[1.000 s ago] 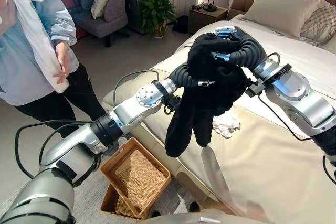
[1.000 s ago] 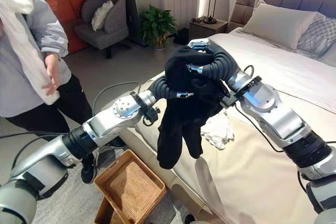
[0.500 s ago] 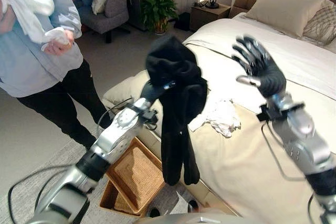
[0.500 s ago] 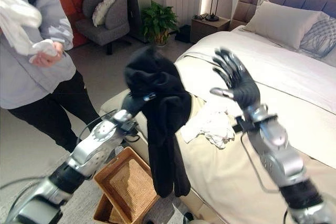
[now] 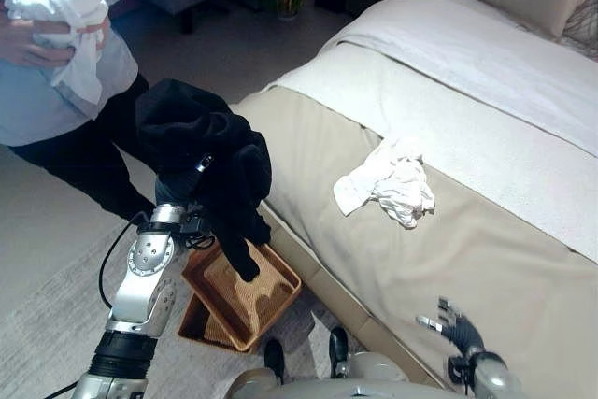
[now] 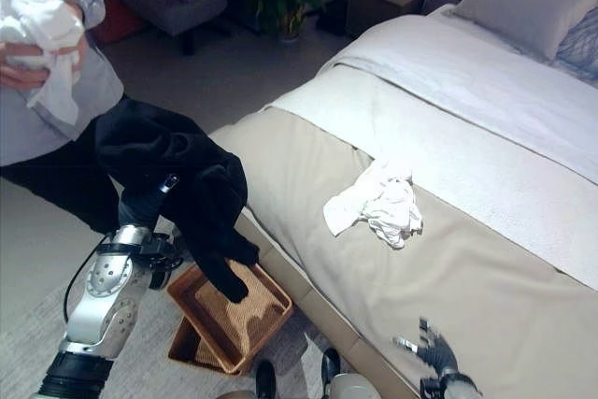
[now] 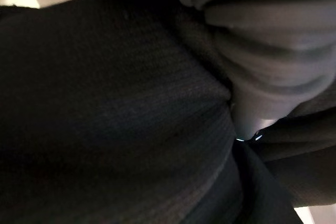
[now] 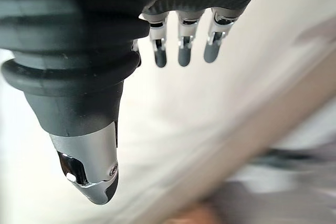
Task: Pick up clothes into the bucket
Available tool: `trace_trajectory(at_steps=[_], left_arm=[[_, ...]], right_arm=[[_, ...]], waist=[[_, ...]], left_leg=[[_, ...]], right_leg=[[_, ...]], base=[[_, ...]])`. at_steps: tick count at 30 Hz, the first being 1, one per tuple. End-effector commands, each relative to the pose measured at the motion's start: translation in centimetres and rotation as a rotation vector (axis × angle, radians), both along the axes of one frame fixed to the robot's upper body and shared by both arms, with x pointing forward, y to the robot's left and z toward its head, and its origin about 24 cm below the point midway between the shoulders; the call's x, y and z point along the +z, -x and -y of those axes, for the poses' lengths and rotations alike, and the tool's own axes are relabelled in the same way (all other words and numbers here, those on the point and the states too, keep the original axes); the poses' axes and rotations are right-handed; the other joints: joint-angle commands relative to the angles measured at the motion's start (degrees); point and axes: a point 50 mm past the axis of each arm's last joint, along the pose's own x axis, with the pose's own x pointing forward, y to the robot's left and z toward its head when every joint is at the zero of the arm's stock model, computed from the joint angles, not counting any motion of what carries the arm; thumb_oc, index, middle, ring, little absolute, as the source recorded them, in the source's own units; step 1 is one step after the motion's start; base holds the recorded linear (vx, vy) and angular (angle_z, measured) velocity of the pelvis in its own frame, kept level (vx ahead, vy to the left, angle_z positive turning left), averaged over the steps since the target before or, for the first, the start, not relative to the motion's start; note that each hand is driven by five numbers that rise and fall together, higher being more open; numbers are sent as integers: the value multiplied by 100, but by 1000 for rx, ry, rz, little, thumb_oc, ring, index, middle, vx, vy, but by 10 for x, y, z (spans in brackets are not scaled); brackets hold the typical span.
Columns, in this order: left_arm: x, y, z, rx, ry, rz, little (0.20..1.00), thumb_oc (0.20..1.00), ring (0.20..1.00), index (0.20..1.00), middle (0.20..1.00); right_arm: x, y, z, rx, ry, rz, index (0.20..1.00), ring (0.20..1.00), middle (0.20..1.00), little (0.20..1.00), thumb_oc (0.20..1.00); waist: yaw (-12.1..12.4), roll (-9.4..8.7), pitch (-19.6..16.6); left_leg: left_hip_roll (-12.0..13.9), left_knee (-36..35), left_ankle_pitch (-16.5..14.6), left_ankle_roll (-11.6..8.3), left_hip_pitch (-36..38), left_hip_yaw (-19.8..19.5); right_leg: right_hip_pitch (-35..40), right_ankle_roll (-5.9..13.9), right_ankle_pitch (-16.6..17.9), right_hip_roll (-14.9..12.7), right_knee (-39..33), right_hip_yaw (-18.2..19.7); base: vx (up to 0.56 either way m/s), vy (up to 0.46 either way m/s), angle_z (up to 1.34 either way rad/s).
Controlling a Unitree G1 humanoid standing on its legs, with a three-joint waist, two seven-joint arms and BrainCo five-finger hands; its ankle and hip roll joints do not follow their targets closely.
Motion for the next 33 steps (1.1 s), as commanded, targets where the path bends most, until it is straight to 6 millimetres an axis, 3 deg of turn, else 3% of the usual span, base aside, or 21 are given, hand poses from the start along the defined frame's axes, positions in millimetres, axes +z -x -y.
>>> trace_trajectory(at_steps=[1, 3, 6, 10, 15, 18, 25, 26, 28, 29, 30, 33], left_arm=[[41, -3, -10, 72, 3, 237, 200, 200, 200, 200, 200], [38, -8, -18, 148, 2, 227, 200, 200, 200, 200, 200], [41, -14, -25, 211, -67, 219, 200, 200, 200, 200, 200], [45, -31, -41, 315, -129, 199, 200, 200, 200, 200, 200], [47, -41, -53, 396, -185, 174, 200, 200, 200, 200, 200], [52, -51, -67, 476, -251, 141, 200, 200, 200, 200, 200], [67, -66, -88, 590, -353, 102, 200, 200, 200, 200, 200], [70, -68, -90, 598, -362, 98, 200, 200, 200, 200, 200], [70, -71, -92, 610, -369, 83, 200, 200, 200, 200, 200], [79, -76, -98, 635, -376, 75, 774, 774, 774, 774, 774], [82, -77, -102, 646, -380, 71, 1000, 1000, 1000, 1000, 1000], [85, -85, -108, 666, -346, 25, 1000, 1000, 1000, 1000, 1000]], right_arm=[[5, -21, 0, 108, 99, 28, 1000, 1000, 1000, 1000, 1000], [-5, -16, 1, 168, 169, -61, 1000, 1000, 1000, 1000, 1000], [-3, -23, 3, 228, 215, -64, 1000, 1000, 1000, 1000, 1000], [8, -44, -3, 353, 258, 7, 1000, 1000, 1000, 1000, 1000], [16, -60, -8, 343, 265, 85, 1000, 1000, 1000, 1000, 1000], [30, -77, -14, 316, 260, 206, 1000, 1000, 1000, 1000, 1000], [43, -86, -22, 263, 233, 340, 1000, 1000, 1000, 1000, 1000], [44, -86, -22, 255, 230, 349, 1000, 1000, 1000, 1000, 1000], [44, -85, -22, 243, 229, 355, 1000, 1000, 1000, 1000, 1000], [46, -86, -25, 232, 220, 376, 1000, 1000, 1000, 1000, 1000], [48, -87, -26, 232, 216, 391, 1000, 1000, 1000, 1000, 1000], [49, -88, -31, 218, 203, 412, 1000, 1000, 1000, 1000, 1000]], waist=[[63, -164, -24], [118, -180, 198], [124, -222, 426], [103, -409, 792], [58, -594, 1102], [-36, -823, 1460], [-289, -1206, 1647], [-288, -1210, 1647], [-317, -1243, 1647], [-413, -1338, 1647], [-436, -1371, 1647], [-529, -1467, 1647]], left_leg=[[6, 760, -398, -5, -527, -321], [-41, 1038, -431, -6, -853, -354], [-38, 1321, -459, -9, -1172, -368], [9, 1824, -571, 19, -1732, -354], [51, 2295, -678, 35, -2290, -335], [134, 2924, -833, 62, -2998, -323], [192, 3899, -1063, 112, -4489, -422], [237, 3979, -1274, 80, -4526, -478], [255, 4051, -1298, 80, -4680, -499], [298, 4165, -1319, 88, -5003, -487], [316, 4249, -1332, 88, -5147, -492], [388, 4409, -1384, 112, -5479, -490]], right_leg=[[-437, 436, -196, -567, 815, 30], [-669, 421, -165, -594, 907, 57], [-911, 422, -135, -621, 1012, 96], [-1418, 417, -109, -668, 1310, 215], [-1897, 417, -79, -673, 1529, 315], [-2503, 414, -78, -600, 1857, 401], [-3783, 424, 22, -474, 2237, 462], [-3814, 463, -113, -396, 2270, 483], [-3963, 473, -86, -369, 2273, 481], [-4244, 508, 2, -322, 2232, 475], [-4358, 514, 40, -299, 2206, 493], [-4636, 554, 125, -229, 2148, 498]], base=[[-106, 20, 12], [-132, 36, 8], [-79, 34, 3], [-95, 52, 0], [-110, 28, -5], [-180, 33, -6], [-97, 16, -4], [22, 4, -4], [-4, 9, -5], [-58, 10, -7], [-71, 14, -10], [-20, 2, -22]])
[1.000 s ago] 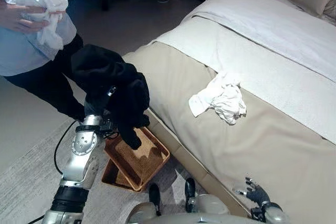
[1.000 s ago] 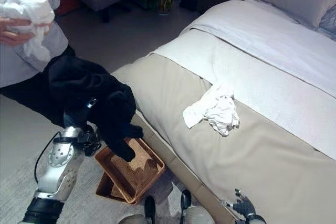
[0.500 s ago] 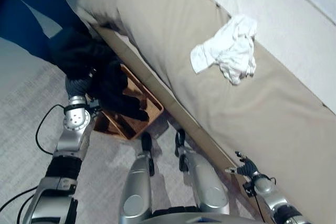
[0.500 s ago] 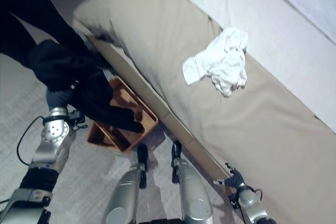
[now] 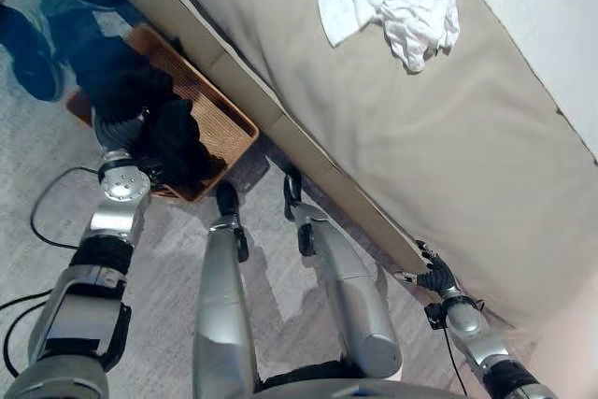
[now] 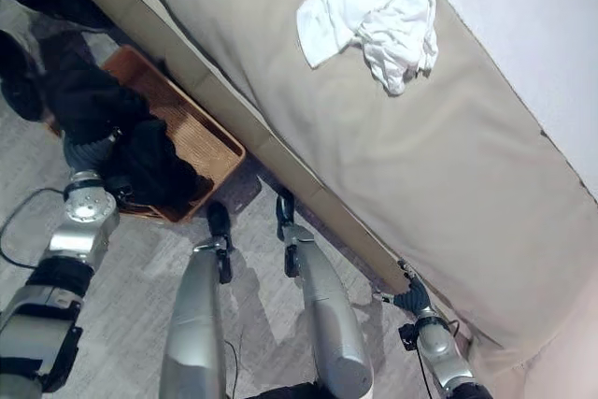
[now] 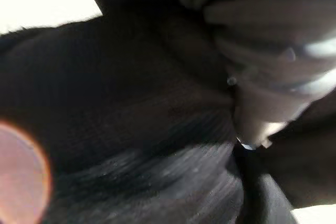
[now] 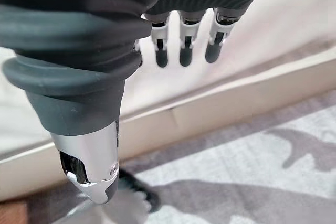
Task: Pick up clothes into the bucket
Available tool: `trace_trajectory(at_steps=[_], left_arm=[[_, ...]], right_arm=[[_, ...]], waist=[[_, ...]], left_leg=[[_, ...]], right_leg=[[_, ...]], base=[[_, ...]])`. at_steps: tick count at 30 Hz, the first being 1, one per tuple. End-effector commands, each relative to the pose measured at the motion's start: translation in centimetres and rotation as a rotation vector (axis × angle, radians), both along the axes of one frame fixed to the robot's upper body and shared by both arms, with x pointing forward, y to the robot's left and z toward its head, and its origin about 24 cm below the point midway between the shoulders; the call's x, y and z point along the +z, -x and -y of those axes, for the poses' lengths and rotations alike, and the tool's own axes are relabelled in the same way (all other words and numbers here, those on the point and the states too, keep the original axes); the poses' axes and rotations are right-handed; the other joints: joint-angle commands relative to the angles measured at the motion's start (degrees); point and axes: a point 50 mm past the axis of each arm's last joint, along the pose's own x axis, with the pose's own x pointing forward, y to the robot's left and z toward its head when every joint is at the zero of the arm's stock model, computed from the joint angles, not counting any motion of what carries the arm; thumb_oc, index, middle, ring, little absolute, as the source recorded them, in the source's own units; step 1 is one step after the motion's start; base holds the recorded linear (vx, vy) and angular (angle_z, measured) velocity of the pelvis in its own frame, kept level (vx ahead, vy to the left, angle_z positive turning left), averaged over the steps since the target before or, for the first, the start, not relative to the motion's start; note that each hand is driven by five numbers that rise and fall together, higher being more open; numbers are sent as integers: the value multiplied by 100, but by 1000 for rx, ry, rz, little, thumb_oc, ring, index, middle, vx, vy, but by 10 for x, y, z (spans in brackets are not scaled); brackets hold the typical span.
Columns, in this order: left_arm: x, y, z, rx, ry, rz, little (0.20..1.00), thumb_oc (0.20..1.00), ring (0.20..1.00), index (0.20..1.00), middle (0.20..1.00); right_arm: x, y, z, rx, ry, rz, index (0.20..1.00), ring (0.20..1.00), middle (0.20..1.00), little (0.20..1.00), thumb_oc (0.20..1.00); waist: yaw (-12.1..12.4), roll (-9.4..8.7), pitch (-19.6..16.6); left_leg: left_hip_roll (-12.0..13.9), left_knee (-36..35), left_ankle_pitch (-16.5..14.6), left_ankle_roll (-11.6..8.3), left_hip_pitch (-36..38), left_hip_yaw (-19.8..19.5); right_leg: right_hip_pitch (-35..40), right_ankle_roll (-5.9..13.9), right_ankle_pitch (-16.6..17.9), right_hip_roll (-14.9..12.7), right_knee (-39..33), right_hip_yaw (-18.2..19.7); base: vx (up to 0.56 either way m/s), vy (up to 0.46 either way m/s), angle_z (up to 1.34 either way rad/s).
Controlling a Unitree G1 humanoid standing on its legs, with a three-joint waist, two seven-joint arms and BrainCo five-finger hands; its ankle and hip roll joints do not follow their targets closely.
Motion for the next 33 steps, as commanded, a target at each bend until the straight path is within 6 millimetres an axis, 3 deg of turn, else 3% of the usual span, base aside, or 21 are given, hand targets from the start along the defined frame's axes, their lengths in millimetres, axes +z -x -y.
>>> trace_trajectory(at_steps=[1, 8, 15, 17, 18, 23, 24, 25, 27, 28, 30, 31, 32, 33], left_arm=[[41, -4, -12, 22, -37, 92, 1000, 1000, 1000, 1000, 1000], [38, -13, -17, 59, -12, 6, 1000, 1000, 1000, 1000, 1000], [-3, -4, -28, 101, 47, -141, 1000, 1000, 1000, 1000, 1000], [-25, 1, -29, 115, 100, -198, 1000, 1000, 1000, 1000, 1000], [-25, 1, -29, 115, 101, -199, 1000, 1000, 1000, 1000, 1000], [-98, 38, -27, 133, 167, -349, 1000, 1000, 1000, 1000, 1000], [-99, 39, -26, 133, 168, -350, 1000, 1000, 1000, 1000, 1000], [-123, 53, -17, 103, 144, -406, 1000, 1000, 1000, 1000, 1000], [-133, 59, -10, 81, 126, -432, 1000, 1000, 1000, 1000, 1000], [-156, 73, 6, 19, 139, -471, 1000, 1000, 1000, 1000, 1000], [-164, 79, 10, -3, 153, -494, 1000, 1000, 1000, 1000, 1000], [-178, 86, 28, -87, 145, -530, 1000, 1000, 1000, 1000, 1000], [-178, 87, 28, -87, 145, -531, 1000, 1000, 1000, 1000, 1000], [-190, 99, 37, -153, 140, -563, 1000, 1000, 1000, 1000, 1000]], right_arm=[[0, 10, -8, -1, -35, 30, 1000, 1000, 1000, 1000, 1000], [1, 7, -13, 2, -41, 44, 1000, 1000, 1000, 1000, 1000], [3, 0, -16, 38, -25, 45, 1000, 1000, 1000, 1000, 1000], [4, -3, -14, 45, -8, 35, 1000, 1000, 1000, 1000, 1000], [4, -3, -14, 45, -7, 34, 1000, 1000, 1000, 1000, 1000], [9, -13, -9, 30, 23, 40, 1000, 1000, 1000, 1000, 1000], [9, -13, -8, 31, 24, 39, 1000, 1000, 1000, 1000, 1000], [12, -18, -4, 14, 36, 50, 1000, 1000, 1000, 1000, 1000], [13, -19, -2, 8, 39, 53, 1000, 1000, 1000, 1000, 1000], [13, -21, 3, -37, 16, 53, 1000, 1000, 1000, 1000, 1000], [13, -21, 6, -48, 9, 52, 1000, 1000, 1000, 1000, 1000], [9, -18, 11, -93, -19, 36, 1000, 1000, 1000, 1000, 1000], [9, -18, 11, -93, -18, 36, 1000, 1000, 1000, 1000, 1000], [6, -14, 14, -102, -24, 16, 1000, 1000, 1000, 1000, 1000]], waist=[[32, -597, 10], [-56, -646, 10], [-21, -586, 10], [24, -476, 10], [20, -476, 10], [252, -126, 10], [249, -130, 10], [333, -24, 10], [381, 51, 10], [531, 256, 10], [552, 312, 10], [617, 484, 10], [617, 483, 10], [647, 620, -148]], left_leg=[[51, 572, -583, -46, 135, -252], [97, 726, -670, 3, -114, -263], [135, 655, -704, 32, 70, -152], [106, 511, -669, 24, 299, -102], [104, 502, -667, 24, 310, -100], [12, -75, -538, -11, 1204, 60], [10, -92, -533, -12, 1225, 65], [-111, -451, -225, -11, 1532, 144], [-143, -634, -162, -28, 1759, 158], [-227, -1092, -11, -81, 2327, 127], [-263, -1248, 32, -90, 2545, 123], [-324, -1671, 172, -146, 3106, 100], [-325, -1682, 176, -146, 3117, 100], [-353, -2054, 311, -178, 3532, 72]], right_leg=[[231, 444, 303, -414, -172, 355], [0, 480, 354, -336, -235, 352], [92, 487, 337, -324, -264, 408], [213, 480, 292, -373, -234, 413], [220, 480, 292, -375, -236, 415], [852, 442, 189, -492, -263, 464], [867, 442, 189, -495, -270, 468], [1097, 388, 313, -616, -374, 448], [1266, 380, 287, -652, -403, 444], [1728, 358, 216, -717, -478, 385], [1909, 350, 195, -747, -507, 361], [2401, 338, 147, -776, -610, 282], [2409, 338, 148, -777, -616, 282], [2791, 328, 121, -791, -758, 217]], base=[[-3, 1, -21], [4, 7, -6], [3, 3, -1], [10, 7, -8], [3, 10, -7], [11, -1, -5], [-35, -48, -3], [-33, -52, 5], [24, -52, 16], [86, -47, 23], [85, -36, 19], [63, -19, 18], [153, -42, 32], [144, -36, 23]])
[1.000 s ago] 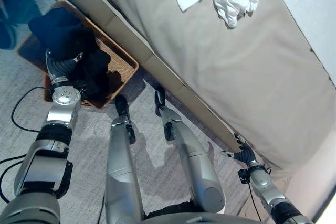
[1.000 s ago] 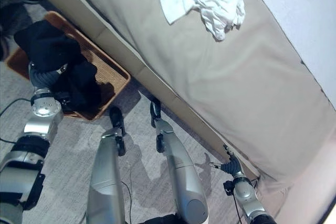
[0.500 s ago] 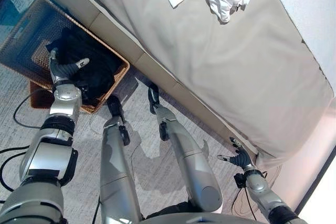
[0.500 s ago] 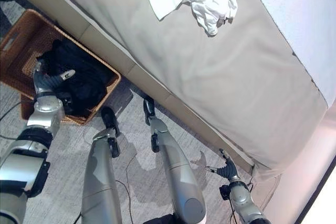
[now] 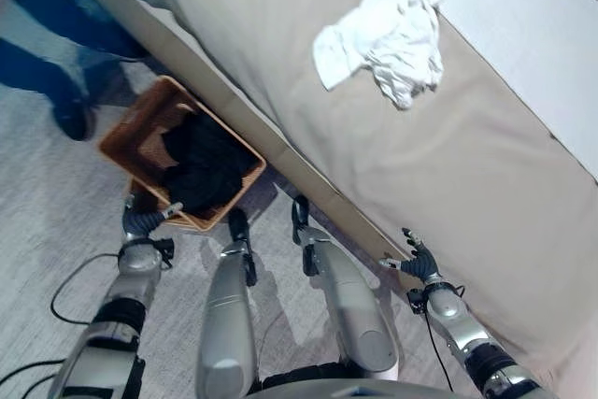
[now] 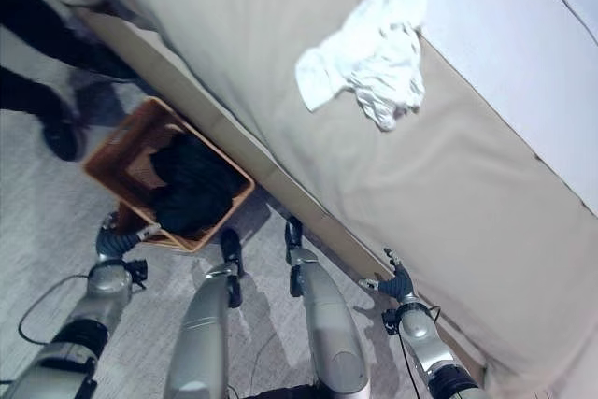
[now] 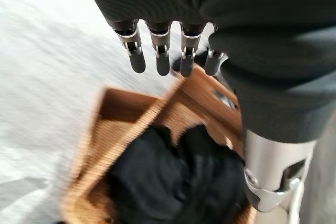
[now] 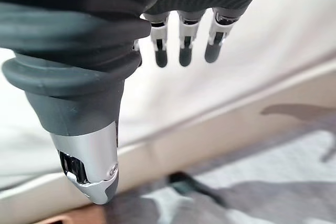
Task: Pick up clothes into the bucket
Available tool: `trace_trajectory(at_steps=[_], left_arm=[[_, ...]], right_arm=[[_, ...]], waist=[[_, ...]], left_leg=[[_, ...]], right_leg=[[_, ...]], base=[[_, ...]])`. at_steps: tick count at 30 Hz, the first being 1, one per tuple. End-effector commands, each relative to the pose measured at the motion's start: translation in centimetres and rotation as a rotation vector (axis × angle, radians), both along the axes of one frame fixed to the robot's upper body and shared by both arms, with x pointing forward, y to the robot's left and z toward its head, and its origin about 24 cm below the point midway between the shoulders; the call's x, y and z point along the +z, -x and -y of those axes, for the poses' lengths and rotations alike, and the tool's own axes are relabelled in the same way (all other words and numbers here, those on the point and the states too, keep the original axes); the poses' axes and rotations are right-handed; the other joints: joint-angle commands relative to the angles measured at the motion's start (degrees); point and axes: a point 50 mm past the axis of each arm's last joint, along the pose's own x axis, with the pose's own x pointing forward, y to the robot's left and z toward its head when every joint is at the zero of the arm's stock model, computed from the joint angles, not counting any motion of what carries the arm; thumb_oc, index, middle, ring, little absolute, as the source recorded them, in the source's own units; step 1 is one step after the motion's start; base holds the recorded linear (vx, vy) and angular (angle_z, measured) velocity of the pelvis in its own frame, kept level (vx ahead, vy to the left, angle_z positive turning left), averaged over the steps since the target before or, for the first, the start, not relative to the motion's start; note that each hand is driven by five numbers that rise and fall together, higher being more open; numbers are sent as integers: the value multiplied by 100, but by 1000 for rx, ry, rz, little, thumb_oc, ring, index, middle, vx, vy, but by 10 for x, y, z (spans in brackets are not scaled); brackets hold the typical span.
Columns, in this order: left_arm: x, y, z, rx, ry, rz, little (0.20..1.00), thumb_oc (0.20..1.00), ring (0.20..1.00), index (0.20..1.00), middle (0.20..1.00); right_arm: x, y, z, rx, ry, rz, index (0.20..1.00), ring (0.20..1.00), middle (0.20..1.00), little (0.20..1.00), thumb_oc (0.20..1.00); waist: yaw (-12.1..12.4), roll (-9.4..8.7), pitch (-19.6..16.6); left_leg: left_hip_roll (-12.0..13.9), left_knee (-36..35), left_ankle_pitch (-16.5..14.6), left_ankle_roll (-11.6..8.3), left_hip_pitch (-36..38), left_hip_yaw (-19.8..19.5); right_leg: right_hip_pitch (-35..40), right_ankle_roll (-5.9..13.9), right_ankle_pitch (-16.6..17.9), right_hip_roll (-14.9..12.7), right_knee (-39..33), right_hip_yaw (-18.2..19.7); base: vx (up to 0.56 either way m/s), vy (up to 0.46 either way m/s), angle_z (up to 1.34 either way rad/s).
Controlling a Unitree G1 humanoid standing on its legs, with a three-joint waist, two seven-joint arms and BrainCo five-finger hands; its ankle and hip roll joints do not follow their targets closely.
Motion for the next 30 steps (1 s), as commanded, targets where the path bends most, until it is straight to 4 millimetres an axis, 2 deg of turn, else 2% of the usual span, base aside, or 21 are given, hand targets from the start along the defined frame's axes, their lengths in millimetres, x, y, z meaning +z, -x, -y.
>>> trace_trajectory(at_steps=[1, 4, 6, 8, 12, 16, 19, 22, 24, 26, 28, 29, 30], left_arm=[[-5, 5, 24, -165, 1, 42, 1000, 1000, 1000, 1000, 1000], [-24, 28, 26, -155, 85, -5, 1000, 1000, 1000, 1000, 1000], [-29, 33, 28, -156, 99, -23, 1000, 1000, 1000, 1000, 1000], [-45, 48, 35, -186, 120, -102, 1000, 1000, 1000, 1000, 1000], [-65, 65, 46, -209, 169, -211, 1000, 1000, 1000, 1000, 1000], [-85, 85, 60, -215, 245, -315, 1000, 1000, 1000, 1000, 1000], [-93, 95, 72, -289, 232, -385, 1000, 1000, 1000, 1000, 1000], [-98, 105, 77, -300, 227, -419, 1000, 1000, 1000, 1000, 1000], [-102, 111, 81, -302, 225, -443, 1000, 1000, 1000, 1000, 1000], [-104, 112, 86, -355, 203, -471, 1000, 1000, 1000, 1000, 1000], [-102, 109, 92, -441, 155, -480, 1000, 1000, 1000, 1000, 1000], [-102, 109, 92, -441, 155, -479, 1000, 1000, 1000, 1000, 1000], [-98, 103, 93, -435, 142, -442, 1000, 1000, 1000, 1000, 1000]], right_arm=[[0, 15, 32, -51, 35, -33, 1000, 1000, 1000, 1000, 1000], [-10, 25, 34, -44, 36, -95, 1000, 1000, 1000, 1000, 1000], [-13, 29, 34, -39, 39, -116, 1000, 1000, 1000, 1000, 1000], [-25, 41, 34, -41, 25, -193, 1000, 1000, 1000, 1000, 1000], [-33, 49, 34, -60, 2, -247, 1000, 1000, 1000, 1000, 1000], [-26, 38, 30, -54, -19, -196, 1000, 1000, 1000, 1000, 1000], [-17, 28, 28, -50, -37, -134, 1000, 1000, 1000, 1000, 1000], [16, 1, 25, 3, -9, 40, 1000, 1000, 1000, 1000, 1000], [45, -19, 25, 29, 32, 176, 1000, 1000, 1000, 1000, 1000], [61, -31, 29, 22, 76, 241, 1000, 1000, 1000, 1000, 1000], [79, -47, 34, -7, 145, 314, 1000, 1000, 1000, 1000, 1000], [80, -47, 34, -7, 146, 315, 1000, 1000, 1000, 1000, 1000], [94, -61, 37, -36, 201, 368, 1000, 1000, 1000, 1000, 1000]], waist=[[10, 542, -289], [67, 678, -658], [79, 709, -769], [136, 798, -1128], [153, 842, -1496], [169, 844, -1750], [188, 853, -1825], [194, 897, -1790], [201, 924, -1704], [211, 948, -1639], [242, 994, -1543], [241, 994, -1549], [279, 1035, -1445]], left_leg=[[-7, -191, -14, -167, 441, -383], [-20, -612, 120, -225, 913, -450], [-9, -751, 158, -244, 1074, -454], [55, -1065, 260, -286, 1450, -486], [158, -1404, 361, -327, 1848, -489], [206, -1413, 321, -348, 2077, -452], [220, -1344, 246, -343, 2220, -437], [249, -1335, 213, -331, 2285, -449], [259, -1314, 214, -313, 2238, -489], [263, -1285, 220, -298, 2164, -533], [265, -1263, 231, -276, 2056, -592], [263, -1256, 229, -276, 2040, -594], [255, -1248, 263, -266, 1896, -643]], right_leg=[[573, 556, 246, -463, -387, -38], [1035, 543, 187, -404, -626, -140], [1182, 536, 172, -379, -710, -173], [1590, 505, 100, -302, -941, -267], [2033, 464, 53, -242, -1216, -383], [2345, 437, 22, -190, -1401, -421], [2517, 406, -48, -177, -1375, -412], [2488, 373, -184, -148, -1189, -406], [2368, 345, -275, -136, -917, -420], [2224, 326, -342, -141, -710, -439], [2023, 322, -399, -159, -537, -475], [2003, 322, -407, -163, -520, -475], [1806, 318, -433, -187, -402, -482]], base=[[201, -67, 22], [148, -86, 20], [108, -86, 13], [136, -115, 7], [99, -80, 13], [96, -69, 4], [101, -48, 2], [45, -20, 0], [0, 0, 0], [-2, -11, 2], [-11, -13, 4], [-34, -1, 2], [-28, -2, 5]])
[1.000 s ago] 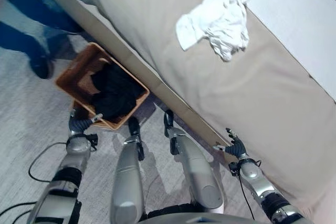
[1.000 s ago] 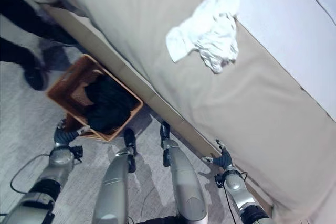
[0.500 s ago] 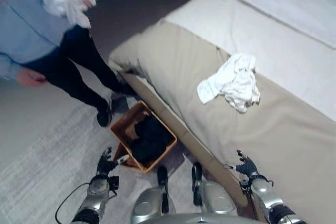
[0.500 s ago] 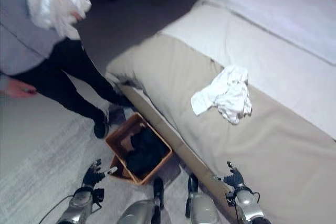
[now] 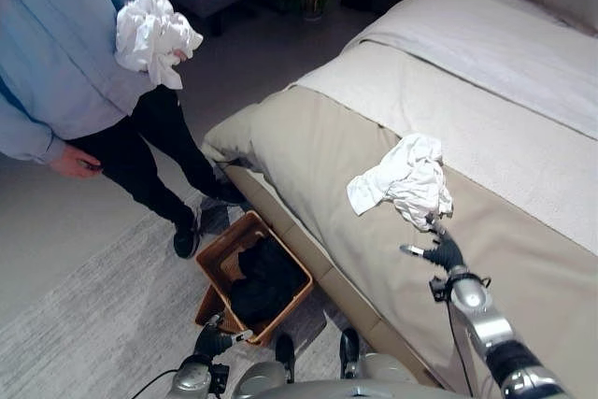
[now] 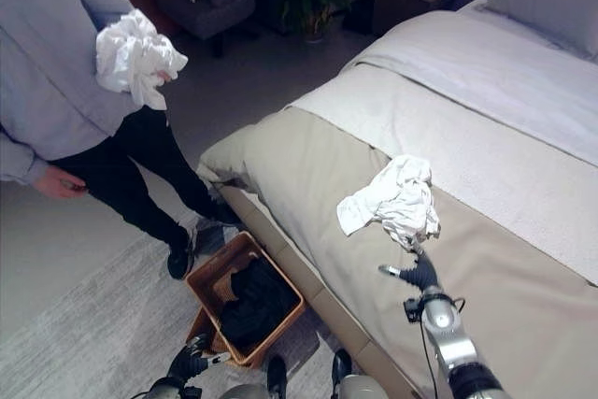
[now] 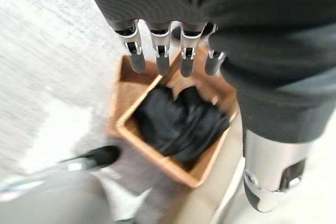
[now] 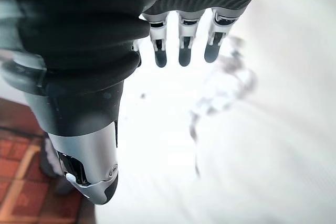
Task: Pick up clothes into the bucket
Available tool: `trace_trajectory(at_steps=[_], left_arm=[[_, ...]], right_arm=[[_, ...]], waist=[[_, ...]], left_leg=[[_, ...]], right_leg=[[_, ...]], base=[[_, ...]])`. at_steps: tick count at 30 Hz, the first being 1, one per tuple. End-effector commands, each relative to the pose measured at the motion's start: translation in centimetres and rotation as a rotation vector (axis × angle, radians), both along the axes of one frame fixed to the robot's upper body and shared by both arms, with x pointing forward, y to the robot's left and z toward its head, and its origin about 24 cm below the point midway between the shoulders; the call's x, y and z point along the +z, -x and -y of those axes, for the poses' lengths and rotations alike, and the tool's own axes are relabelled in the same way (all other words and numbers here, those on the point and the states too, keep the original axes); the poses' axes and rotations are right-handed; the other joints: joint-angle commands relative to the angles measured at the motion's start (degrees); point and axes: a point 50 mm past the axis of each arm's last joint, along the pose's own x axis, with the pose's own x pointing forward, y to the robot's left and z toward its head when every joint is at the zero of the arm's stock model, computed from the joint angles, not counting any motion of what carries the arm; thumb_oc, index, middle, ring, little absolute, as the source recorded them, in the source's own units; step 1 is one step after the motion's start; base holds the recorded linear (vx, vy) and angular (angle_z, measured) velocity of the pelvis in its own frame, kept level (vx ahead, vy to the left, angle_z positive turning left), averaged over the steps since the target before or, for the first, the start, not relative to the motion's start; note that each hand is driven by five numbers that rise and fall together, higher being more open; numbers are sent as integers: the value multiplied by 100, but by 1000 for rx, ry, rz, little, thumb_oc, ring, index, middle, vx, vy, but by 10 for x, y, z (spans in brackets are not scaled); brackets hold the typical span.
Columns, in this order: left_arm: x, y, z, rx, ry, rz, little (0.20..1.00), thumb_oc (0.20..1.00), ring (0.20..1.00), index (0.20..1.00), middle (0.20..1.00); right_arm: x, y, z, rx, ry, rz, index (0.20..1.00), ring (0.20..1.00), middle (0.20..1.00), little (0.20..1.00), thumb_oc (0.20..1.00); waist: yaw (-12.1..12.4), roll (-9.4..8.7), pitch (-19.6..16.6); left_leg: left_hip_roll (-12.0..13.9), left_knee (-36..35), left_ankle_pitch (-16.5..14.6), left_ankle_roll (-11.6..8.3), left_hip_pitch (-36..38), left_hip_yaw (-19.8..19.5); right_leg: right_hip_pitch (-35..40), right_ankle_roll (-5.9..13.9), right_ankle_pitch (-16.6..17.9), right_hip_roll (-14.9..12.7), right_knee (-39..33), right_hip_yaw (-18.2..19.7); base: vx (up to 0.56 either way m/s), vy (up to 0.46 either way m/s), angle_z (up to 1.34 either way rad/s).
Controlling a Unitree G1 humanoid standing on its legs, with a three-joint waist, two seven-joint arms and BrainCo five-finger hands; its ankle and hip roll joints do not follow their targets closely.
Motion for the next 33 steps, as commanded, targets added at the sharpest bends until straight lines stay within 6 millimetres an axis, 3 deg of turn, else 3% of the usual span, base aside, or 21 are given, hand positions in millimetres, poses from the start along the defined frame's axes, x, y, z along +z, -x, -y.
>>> trace_trajectory(at_steps=[1, 8, 15, 18, 20, 22, 24, 31, 32, 33], left_arm=[[10, -21, -2, -11, -42, 88, 1000, 1000, 1000, 1000, 1000], [19, -35, 9, 9, -26, 174, 1000, 1000, 1000, 1000, 1000], [30, -48, 13, -53, -63, 253, 1000, 1000, 1000, 1000, 1000], [34, -52, 13, -37, -51, 279, 1000, 1000, 1000, 1000, 1000], [39, -58, 12, -17, -45, 314, 1000, 1000, 1000, 1000, 1000], [41, -61, 13, -23, -43, 322, 1000, 1000, 1000, 1000, 1000], [46, -69, 21, -69, -38, 356, 1000, 1000, 1000, 1000, 1000], [72, -93, 49, -179, 32, 501, 1000, 1000, 1000, 1000, 1000], [77, -96, 52, -193, 47, 520, 1000, 1000, 1000, 1000, 1000], [80, -98, 57, -210, 66, 538, 1000, 1000, 1000, 1000, 1000]], right_arm=[[40, -31, 4, -42, 107, 181, 1000, 1000, 1000, 1000, 1000], [81, -66, 26, -173, 305, 254, 1000, 1000, 1000, 1000, 1000], [144, -91, 57, -290, 580, 305, 1000, 1000, 1000, 1000, 1000], [157, -89, 76, -359, 640, 273, 1000, 1000, 1000, 1000, 1000], [185, -92, 89, -441, 683, 287, 1000, 1000, 1000, 1000, 1000], [197, -94, 91, -463, 693, 307, 1000, 1000, 1000, 1000, 1000], [225, -95, 98, -513, 742, 345, 1000, 1000, 1000, 1000, 1000], [274, -76, 127, -681, 869, 382, 1000, 1000, 1000, 1000, 1000], [279, -73, 131, -704, 885, 379, 1000, 1000, 1000, 1000, 1000], [284, -68, 138, -732, 889, 372, 1000, 1000, 1000, 1000, 1000]], waist=[[156, -129, 252], [331, 52, 615], [385, 238, 1136], [416, 301, 1287], [466, 366, 1498], [482, 384, 1570], [496, 449, 1643], [538, 705, 1643], [519, 707, 1643], [526, 741, 1643]], left_leg=[[121, 370, -101, -84, -182, -233], [40, 408, 5, -56, -636, -470], [-160, 566, 37, -17, -1040, -627], [-212, 629, 63, -26, -1197, -662], [-237, 677, 126, -35, -1458, -663], [-247, 679, 154, -34, -1569, -662], [-228, 617, 273, -59, -1883, -690], [-307, 238, 569, -105, -2381, -747], [-350, 143, 483, -128, -2288, -779], [-355, 66, 514, -130, -2315, -800]], right_leg=[[-349, 409, -505, -440, 984, -10], [-863, 385, -641, -556, 1408, -62], [-1528, 306, -945, -835, 2314, -7], [-1732, 301, -972, -926, 2521, -16], [-2076, 305, -943, -1012, 2711, -4], [-2228, 312, -929, -1024, 2773, 30], [-2705, 318, -918, -1067, 2931, 84], [-3506, 345, -941, -1274, 3186, 108], [-3509, 387, -1160, -1311, 3299, 159], [-3581, 397, -1167, -1343, 3328, 159]], base=[[-7, -8, 5], [-5, 11, 10], [-30, 32, 18], [-45, 21, 12], [-103, 20, 15], [-87, -1, 5], [-95, -2, 0], [-36, 4, 10], [62, -19, 10], [78, -26, 13]])
